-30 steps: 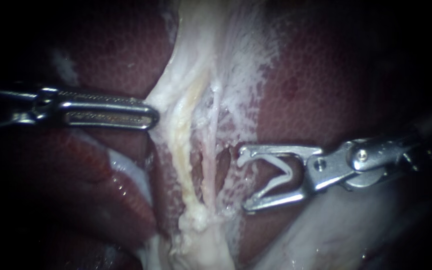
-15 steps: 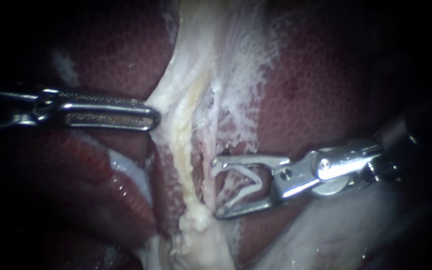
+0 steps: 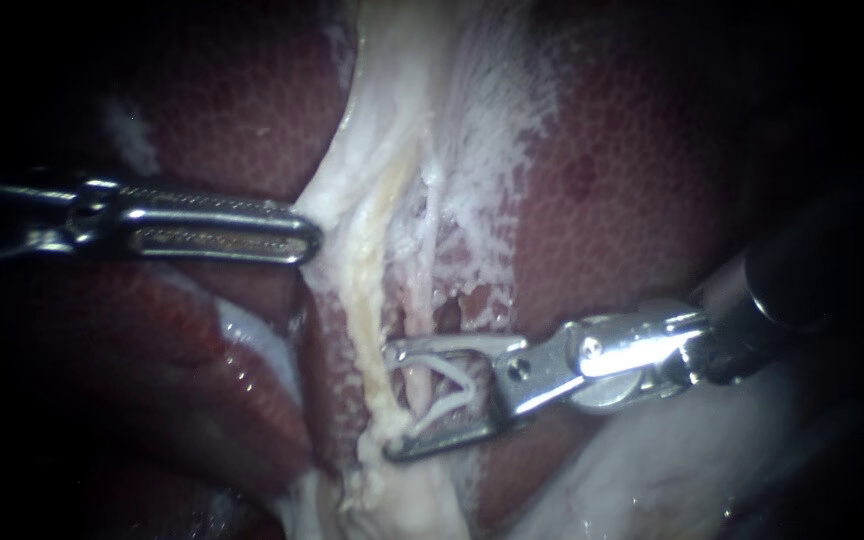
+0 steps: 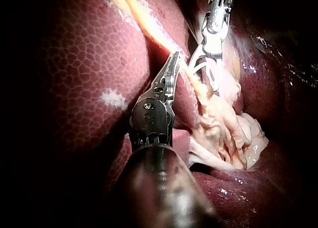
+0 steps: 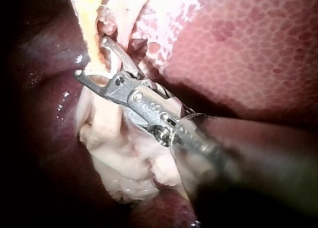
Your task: Clipping first clip left tube
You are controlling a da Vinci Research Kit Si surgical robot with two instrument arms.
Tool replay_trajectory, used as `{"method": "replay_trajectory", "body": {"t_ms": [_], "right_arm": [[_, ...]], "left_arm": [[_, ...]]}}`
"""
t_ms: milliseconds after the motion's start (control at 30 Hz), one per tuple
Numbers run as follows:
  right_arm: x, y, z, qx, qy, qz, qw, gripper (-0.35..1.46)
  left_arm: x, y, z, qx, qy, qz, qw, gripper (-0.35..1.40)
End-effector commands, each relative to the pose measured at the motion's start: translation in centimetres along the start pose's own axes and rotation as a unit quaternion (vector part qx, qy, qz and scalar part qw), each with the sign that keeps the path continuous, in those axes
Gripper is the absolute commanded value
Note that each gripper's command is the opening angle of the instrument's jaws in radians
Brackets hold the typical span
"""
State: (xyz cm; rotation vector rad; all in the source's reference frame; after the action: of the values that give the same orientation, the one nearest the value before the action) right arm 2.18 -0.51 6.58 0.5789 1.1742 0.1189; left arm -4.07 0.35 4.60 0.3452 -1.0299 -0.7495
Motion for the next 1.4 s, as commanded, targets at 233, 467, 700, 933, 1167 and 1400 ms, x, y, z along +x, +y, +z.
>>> {"method": "replay_trajectory", "body": {"t_ms": [233, 467, 700, 933, 1167, 1400], "right_arm": [[0.02, -0.06, 0.03, 0.017, 0.0, 0.016, 0.9997, 0.57], [0.07, -0.1, 0.09, 0.045, -0.002, 0.021, 0.9988, 0.56], [0.13, -0.14, 0.15, 0.075, -0.005, 0.031, 0.9967, 0.55], [0.16, -0.08, 0.26, 0.088, -0.007, 0.029, 0.9957, 0.52], [0.16, -0.01, 0.33, 0.088, -0.007, 0.029, 0.9957, 0.49], [0.17, 0.01, 0.35, 0.09, -0.007, 0.028, 0.9955, 0.46]], "left_arm": [[0.0, 0.0, 0.01, 0.0, 0.0, 0.0, 1.0, -0.35], [0.0, 0.0, 0.01, 0.0, 0.0, 0.0, 1.0, -0.35], [0.0, 0.01, 0.01, 0.0, 0.0, 0.0, 1.0, -0.35], [0.0, 0.0, 0.02, 0.0, 0.0, 0.0, 1.0, -0.35], [0.0, 0.0, 0.03, 0.0, 0.0, 0.0, 1.0, -0.35], [0.0, 0.0, 0.03, -0.001, 0.0, 0.0, 1.0, -0.35]]}}
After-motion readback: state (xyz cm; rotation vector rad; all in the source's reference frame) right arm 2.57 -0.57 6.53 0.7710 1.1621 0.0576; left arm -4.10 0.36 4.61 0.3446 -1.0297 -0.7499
